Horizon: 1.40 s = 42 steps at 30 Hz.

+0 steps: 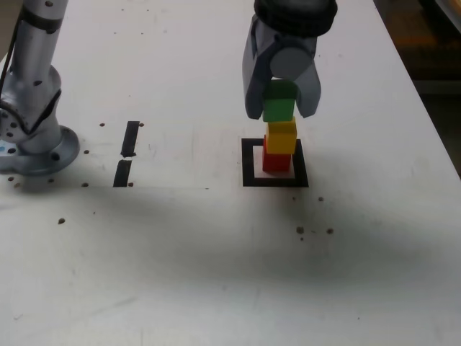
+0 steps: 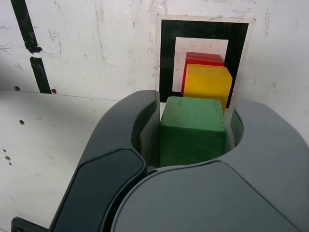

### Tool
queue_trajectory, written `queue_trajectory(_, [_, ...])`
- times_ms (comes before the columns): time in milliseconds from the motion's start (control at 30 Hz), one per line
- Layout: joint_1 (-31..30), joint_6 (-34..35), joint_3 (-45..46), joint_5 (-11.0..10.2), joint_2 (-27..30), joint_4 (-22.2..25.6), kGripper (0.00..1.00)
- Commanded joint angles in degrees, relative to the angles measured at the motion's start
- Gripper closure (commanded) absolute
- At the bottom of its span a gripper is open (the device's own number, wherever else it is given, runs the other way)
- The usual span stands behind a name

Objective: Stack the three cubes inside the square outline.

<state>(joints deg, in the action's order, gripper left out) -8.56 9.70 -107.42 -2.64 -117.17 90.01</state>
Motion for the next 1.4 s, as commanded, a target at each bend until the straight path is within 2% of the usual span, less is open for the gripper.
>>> queue_trajectory(0, [0.1,-0.3,0.2,-0.1,-0.6,-0.2,0.88])
queue_trajectory(533, [0.8,-0.9,2.8,-1.2,-1.8,-3.1,0.82])
queue_trajectory(833, [0.9,-1.0,2.2,-1.4,-2.0,-3.1,0.67])
queue_trajectory(967, [0.9,-1.0,2.0,-1.1,-2.0,-2.9,0.52])
queue_trajectory(1100, [0.9,-1.0,2.0,-0.5,-1.9,-2.9,0.26])
queue_trajectory(1167, [0.9,-1.0,2.0,-0.1,-2.0,-2.9,0.16])
queue_trajectory(1367, [0.9,-1.0,2.0,0.8,-2.0,-2.9,0.03])
